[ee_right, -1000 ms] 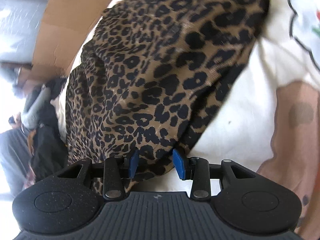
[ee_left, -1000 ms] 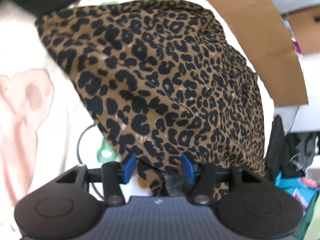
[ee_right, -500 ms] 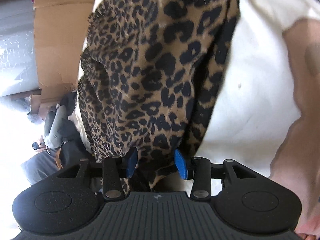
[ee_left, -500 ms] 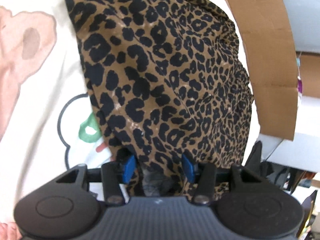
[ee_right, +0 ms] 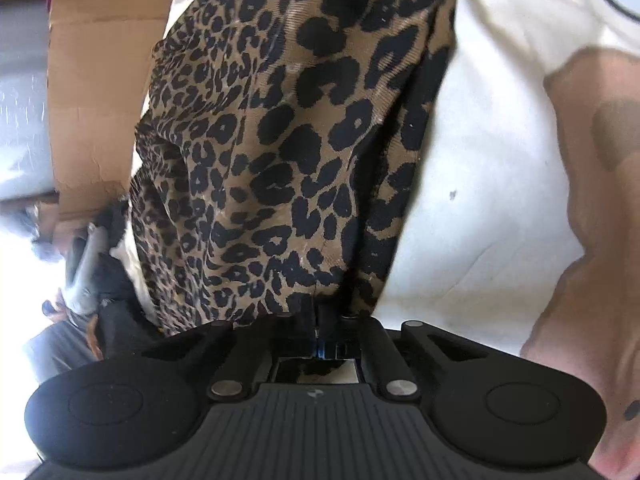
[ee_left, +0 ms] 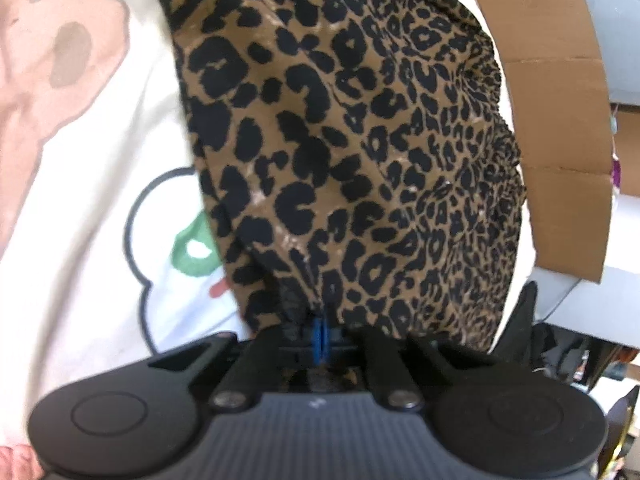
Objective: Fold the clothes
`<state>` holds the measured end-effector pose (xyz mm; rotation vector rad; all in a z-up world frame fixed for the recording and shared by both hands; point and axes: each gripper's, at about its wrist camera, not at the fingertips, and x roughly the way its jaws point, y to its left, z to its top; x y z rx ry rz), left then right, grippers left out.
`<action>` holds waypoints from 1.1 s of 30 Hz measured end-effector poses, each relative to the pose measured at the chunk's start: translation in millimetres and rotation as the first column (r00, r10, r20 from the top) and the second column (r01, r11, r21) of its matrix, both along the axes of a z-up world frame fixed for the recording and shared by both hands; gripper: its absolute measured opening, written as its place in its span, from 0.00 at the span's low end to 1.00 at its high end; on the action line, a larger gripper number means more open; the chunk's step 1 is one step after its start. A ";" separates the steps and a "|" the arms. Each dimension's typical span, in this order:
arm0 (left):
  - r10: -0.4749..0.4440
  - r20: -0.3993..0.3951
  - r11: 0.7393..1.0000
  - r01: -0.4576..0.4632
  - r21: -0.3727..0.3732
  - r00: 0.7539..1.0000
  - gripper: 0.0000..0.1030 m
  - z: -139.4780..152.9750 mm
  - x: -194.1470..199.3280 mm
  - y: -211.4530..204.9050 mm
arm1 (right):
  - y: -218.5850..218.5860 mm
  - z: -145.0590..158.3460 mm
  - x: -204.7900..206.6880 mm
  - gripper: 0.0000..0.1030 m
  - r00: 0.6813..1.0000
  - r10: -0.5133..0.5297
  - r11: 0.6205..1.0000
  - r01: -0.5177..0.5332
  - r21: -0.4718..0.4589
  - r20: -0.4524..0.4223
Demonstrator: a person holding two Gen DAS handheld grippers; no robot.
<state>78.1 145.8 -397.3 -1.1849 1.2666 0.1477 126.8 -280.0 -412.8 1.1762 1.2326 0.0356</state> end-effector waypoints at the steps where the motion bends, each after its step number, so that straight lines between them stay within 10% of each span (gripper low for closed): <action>1: -0.009 -0.005 1.000 0.009 0.016 1.000 0.01 0.7 0.3 -0.1 | 0.4 1.5 -0.3 0.00 1.000 0.012 1.000 -0.012 -0.018 -0.002; 18: -0.288 -0.078 0.935 0.298 0.191 0.954 0.11 19.6 24.9 -8.8 | 2.9 36.4 7.8 0.02 0.962 0.274 0.933 -0.265 -0.242 0.004; 33: -0.385 0.081 0.889 0.346 0.301 0.919 0.14 55.0 49.6 -14.6 | 28.9 106.1 42.7 0.02 0.842 0.534 0.745 -0.426 -0.513 0.077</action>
